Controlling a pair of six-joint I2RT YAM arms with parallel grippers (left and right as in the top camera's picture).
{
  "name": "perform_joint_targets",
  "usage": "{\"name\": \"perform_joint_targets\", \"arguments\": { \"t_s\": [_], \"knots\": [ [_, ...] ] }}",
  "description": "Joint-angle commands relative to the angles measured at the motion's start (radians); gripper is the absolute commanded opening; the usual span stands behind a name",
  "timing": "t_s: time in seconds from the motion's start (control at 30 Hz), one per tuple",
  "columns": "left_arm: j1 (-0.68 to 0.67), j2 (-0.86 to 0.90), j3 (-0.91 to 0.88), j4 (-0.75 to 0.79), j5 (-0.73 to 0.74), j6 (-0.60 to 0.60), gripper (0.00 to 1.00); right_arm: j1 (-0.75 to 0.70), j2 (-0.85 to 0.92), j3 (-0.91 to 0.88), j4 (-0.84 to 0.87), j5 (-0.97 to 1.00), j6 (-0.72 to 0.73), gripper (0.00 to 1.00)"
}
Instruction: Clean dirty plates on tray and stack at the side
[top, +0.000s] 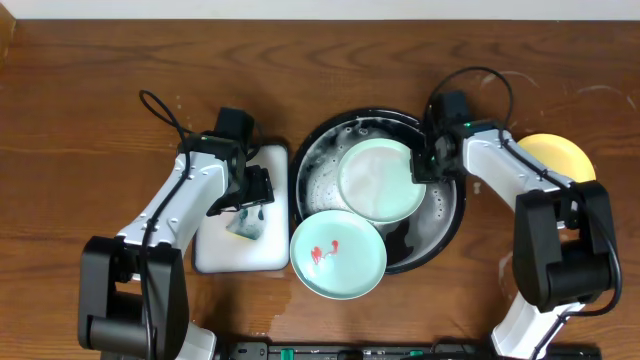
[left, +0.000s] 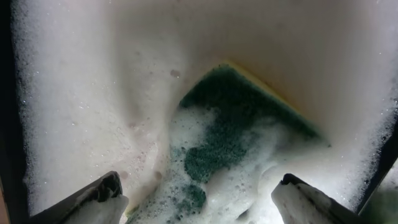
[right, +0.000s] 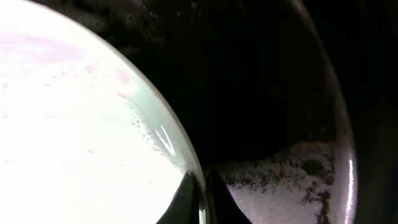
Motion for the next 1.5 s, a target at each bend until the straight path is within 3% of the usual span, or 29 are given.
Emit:
{"name": "perform_joint_targets", "arguments": {
  "t_s": [0.0,0.17,0.3,0.5,0.83,1.23,1.47],
  "knots": [
    [0.003,-0.002,0.0,-0.003,-0.002,0.003,0.82,-0.005,0.019,-0.015,0.002,0.027,-0.01,0.01],
    [0.003,-0.002,0.0,-0.003,-0.002,0.003,0.82,0.007,-0.14,-0.015,-0.005,0.133,-0.015,0.01],
    [0.003,-0.002,0.0,-0.003,-0.002,0.003,0.82,0.056,-0.323,-0.015,-0.026,0.369,-0.042,0.01],
    [0.003,-0.002,0.0,-0.003,-0.002,0.003,0.82,0.167,-0.448,-0.015,-0.029,0.649,-0.114,0.01],
    [0.003,-0.002,0.0,-0.003,-0.002,0.003,0.82,0.446,-0.482,-0.015,-0.02,1.185,-0.24,0.01],
    [0.003,-0.002,0.0,-0.003,-0.002,0.003,0.82,0.672,-0.482,-0.015,0.032,1.49,-0.361,0.01],
    [0.003,-0.002,0.0,-0.003,-0.002,0.003,0.82,0.697,-0.482,-0.015,0.069,1.517,-0.423,0.01]
  ]
}}
